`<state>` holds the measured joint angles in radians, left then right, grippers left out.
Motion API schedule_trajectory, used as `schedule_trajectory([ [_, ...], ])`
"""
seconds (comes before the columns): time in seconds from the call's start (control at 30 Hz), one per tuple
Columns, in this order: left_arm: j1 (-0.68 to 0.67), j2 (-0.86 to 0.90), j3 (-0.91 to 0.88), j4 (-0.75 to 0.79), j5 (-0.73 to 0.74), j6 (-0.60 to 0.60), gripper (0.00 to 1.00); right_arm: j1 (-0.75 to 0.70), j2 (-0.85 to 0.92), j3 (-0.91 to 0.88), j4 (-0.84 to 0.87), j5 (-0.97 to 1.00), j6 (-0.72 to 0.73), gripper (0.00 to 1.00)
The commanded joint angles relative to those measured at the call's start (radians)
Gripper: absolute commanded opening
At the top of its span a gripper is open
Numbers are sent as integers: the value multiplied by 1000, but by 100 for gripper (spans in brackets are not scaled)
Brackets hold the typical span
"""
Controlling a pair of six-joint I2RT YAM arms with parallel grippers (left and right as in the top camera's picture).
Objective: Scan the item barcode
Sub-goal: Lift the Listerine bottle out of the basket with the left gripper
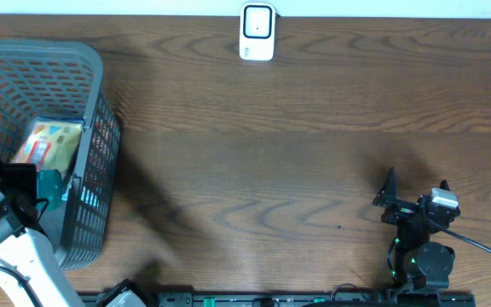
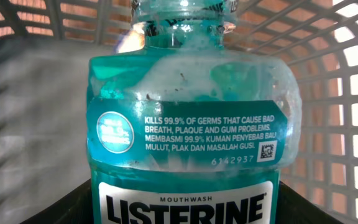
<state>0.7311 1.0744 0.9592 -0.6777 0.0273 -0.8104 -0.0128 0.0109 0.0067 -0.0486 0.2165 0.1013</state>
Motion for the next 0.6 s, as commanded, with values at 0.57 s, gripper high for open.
schedule_trajectory([
  [0.57,-1,-161,42,295,254,-202,64,-5,-4,-1,-5,2,-10,99],
])
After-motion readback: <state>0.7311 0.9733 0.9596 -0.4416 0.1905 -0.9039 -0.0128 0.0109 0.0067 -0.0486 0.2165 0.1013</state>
